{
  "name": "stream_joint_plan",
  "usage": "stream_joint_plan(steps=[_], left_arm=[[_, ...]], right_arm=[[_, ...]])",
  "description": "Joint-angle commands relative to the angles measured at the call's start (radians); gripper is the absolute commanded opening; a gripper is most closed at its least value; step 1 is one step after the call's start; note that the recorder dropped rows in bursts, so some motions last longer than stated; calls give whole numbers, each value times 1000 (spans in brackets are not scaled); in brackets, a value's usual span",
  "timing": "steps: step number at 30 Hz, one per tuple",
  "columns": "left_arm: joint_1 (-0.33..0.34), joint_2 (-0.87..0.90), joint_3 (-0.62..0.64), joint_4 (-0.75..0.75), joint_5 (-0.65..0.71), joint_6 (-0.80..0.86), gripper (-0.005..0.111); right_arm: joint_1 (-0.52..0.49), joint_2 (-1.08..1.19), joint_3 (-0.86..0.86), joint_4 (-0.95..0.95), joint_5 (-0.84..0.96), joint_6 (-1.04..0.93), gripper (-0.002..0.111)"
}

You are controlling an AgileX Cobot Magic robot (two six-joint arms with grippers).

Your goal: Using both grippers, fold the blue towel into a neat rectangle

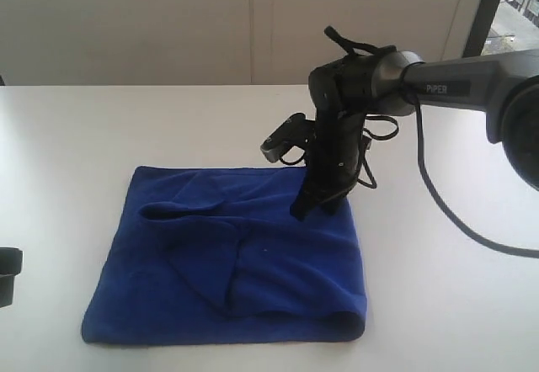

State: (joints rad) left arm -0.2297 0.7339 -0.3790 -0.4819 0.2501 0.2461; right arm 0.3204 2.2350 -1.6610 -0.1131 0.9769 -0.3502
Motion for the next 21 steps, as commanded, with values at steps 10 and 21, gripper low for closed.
stream_joint_plan(steps=[10,21], left_arm=[[-3,-5,9,-12,13,-7,0],[-3,-5,9,-12,13,-7,0]], right_arm=[[-60,-5,168,-147,244,185,0],[-50,-206,454,-11,244,189,0]])
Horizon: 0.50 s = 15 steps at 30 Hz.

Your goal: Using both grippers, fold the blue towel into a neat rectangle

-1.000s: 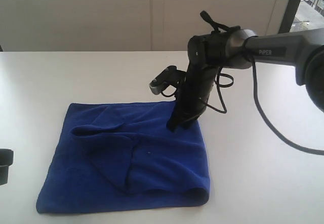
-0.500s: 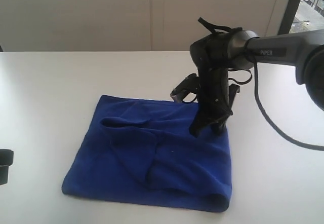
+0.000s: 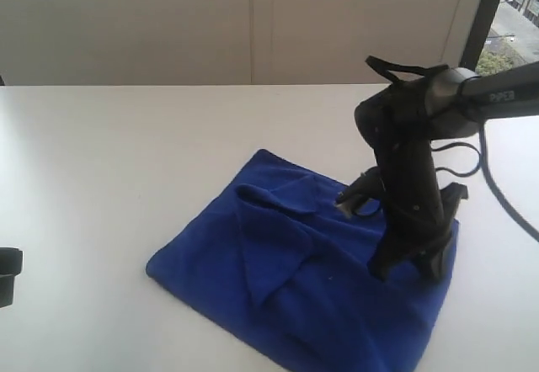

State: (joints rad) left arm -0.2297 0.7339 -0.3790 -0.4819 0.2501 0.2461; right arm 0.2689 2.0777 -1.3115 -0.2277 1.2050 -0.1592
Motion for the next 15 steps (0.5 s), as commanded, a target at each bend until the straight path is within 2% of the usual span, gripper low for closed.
stream_joint_plan(steps=[1,7,15], left_arm=[[-3,-5,9,-12,13,-7,0],[-3,-5,9,-12,13,-7,0],[-3,-5,9,-12,13,-7,0]], right_arm=[[11,-70,128,118,16,-2,0],[115,-126,233,158,-29,-2,0],[306,-126,253,228,-96,-2,0]])
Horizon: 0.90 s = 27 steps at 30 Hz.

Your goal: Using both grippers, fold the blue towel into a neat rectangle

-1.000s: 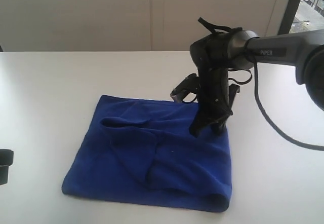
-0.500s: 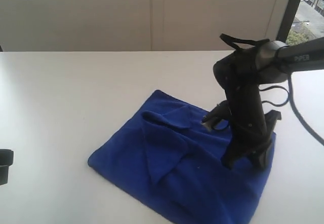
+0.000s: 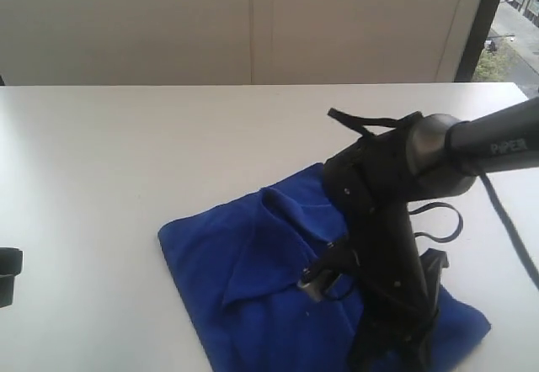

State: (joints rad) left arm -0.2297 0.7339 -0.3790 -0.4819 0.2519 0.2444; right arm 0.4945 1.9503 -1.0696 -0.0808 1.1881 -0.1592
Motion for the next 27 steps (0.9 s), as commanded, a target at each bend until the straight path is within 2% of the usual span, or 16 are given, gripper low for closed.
stream_joint_plan(steps=[1,9,18,22,27], left_arm=[[-3,-5,9,-12,13,-5,0],[-3,-5,9,-12,14,-2,0],[-3,-5,9,-12,14,-2,0],[-3,-5,9,-12,22,-4,0],[-3,-5,9,-12,40,-4,0]], right_arm=[[97,2,11,90,-94,-2,0],[197,2,8,145,-223,-2,0],[208,2,-63,241,-273,-4,0],[208,2,-81,236,-266,-4,0],[208,2,-66,211,-174,-1,0]])
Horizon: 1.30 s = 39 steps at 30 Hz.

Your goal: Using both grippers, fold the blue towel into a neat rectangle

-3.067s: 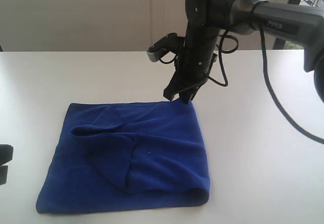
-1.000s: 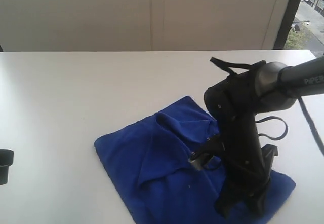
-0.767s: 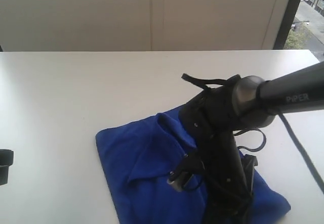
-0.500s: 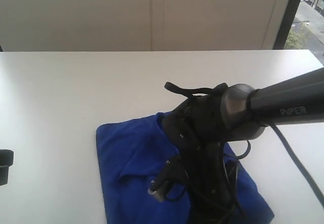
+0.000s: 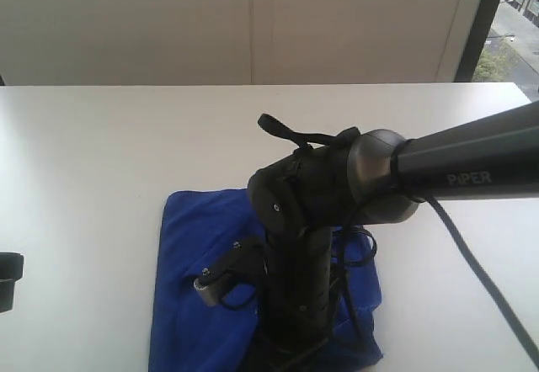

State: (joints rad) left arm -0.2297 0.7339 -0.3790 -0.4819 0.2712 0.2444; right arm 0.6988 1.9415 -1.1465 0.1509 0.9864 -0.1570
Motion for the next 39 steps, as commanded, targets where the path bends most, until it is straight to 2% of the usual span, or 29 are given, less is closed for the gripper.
stream_joint_plan(steps=[1,7,14,19,23,25,26,29,33,34,36,39], left_arm=[[-3,-5,9,-12,21,-4,0],[-3,-5,9,-12,29,-4,0],[-3,-5,9,-20,35,-4,0],[-3,1,9,-23,19,-4,0],[-3,1,9,-44,-2,-2,0],[-3,1,-7,-141,-26,26,0],[-3,1,-56,-207,19,142,0],[-3,19,-153,-280,103,305,0],[-3,164,-346,-287,195,478,0],[-3,231,-405,-287,283,543,0],[-3,377,-503,-282,451,589,0],[-16,514,-592,-238,514,593,0]], right_arm=[[4,10,20,-21,35,-4,0],[4,10,56,-51,119,4,0],[4,-43,61,-63,104,6,0],[4,-129,61,-231,144,132,0],[4,-230,61,-371,13,179,0],[4,-268,61,-430,-100,264,0],[4,-286,61,-439,-166,298,0],[4,-297,61,-439,-226,297,0],[-12,-305,63,-493,-208,297,0],[-23,-305,65,-508,-195,297,0],[-49,-319,65,-537,-180,300,0],[-72,-363,65,-537,-180,318,0]])
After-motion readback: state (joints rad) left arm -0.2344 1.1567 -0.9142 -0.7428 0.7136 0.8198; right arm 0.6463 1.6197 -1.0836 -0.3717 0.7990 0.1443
